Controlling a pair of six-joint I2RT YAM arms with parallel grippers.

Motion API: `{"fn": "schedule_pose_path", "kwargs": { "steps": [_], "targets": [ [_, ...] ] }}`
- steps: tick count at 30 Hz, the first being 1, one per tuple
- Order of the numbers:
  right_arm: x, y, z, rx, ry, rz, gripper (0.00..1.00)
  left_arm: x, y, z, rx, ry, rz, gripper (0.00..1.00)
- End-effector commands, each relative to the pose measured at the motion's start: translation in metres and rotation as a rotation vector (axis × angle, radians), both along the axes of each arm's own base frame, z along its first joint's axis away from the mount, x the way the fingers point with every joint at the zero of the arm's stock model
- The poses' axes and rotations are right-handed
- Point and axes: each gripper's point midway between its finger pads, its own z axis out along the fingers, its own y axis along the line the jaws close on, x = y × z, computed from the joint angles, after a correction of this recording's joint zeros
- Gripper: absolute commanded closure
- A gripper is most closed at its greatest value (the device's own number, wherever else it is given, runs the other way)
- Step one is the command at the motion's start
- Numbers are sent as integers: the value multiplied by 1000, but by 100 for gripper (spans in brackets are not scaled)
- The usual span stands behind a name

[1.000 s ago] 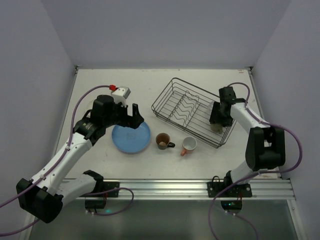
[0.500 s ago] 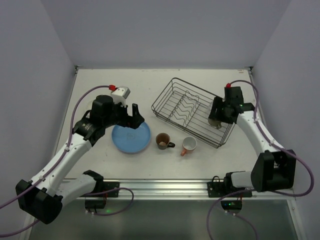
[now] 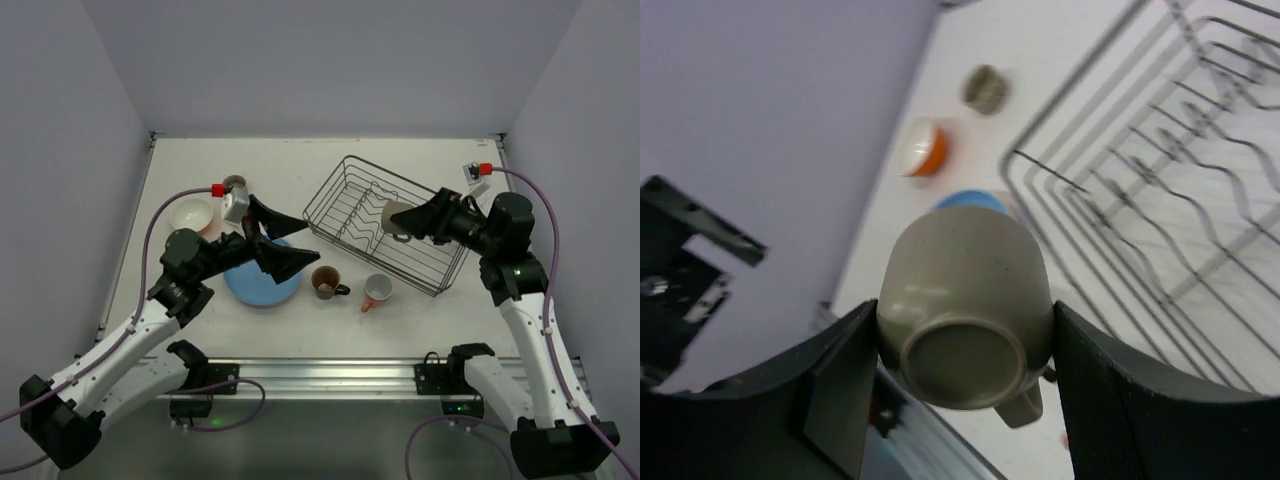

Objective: Unload the mixed dishes from the dish rack

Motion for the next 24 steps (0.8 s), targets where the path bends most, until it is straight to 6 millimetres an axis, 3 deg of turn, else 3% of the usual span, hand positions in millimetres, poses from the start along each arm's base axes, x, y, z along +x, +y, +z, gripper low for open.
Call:
{"fn": "schedule_pose_path", "kwargs": {
  "steps": [1, 6, 10, 16, 20, 24],
  "targets": [
    [-47, 44, 61, 288, -124, 339, 100, -49, -17, 62, -202, -285, -217, 0],
    [-93, 53, 83, 443, -117, 514, 100, -68, -46, 72, -225, -369, -316, 0],
    [-114, 54, 99, 464, -171, 587, 100, -80, -66, 89, -268, -398, -360, 2],
    [-131, 54, 107, 472, -206, 634, 100, -88, -91, 99, -300, -397, -423, 6],
    [-133, 54, 106, 461, -220, 634, 100, -89, -105, 102, -303, -385, -443, 12],
    [-128, 54, 103, 434, -213, 605, 100, -89, -114, 105, -311, -367, -450, 29]
  ]
}}
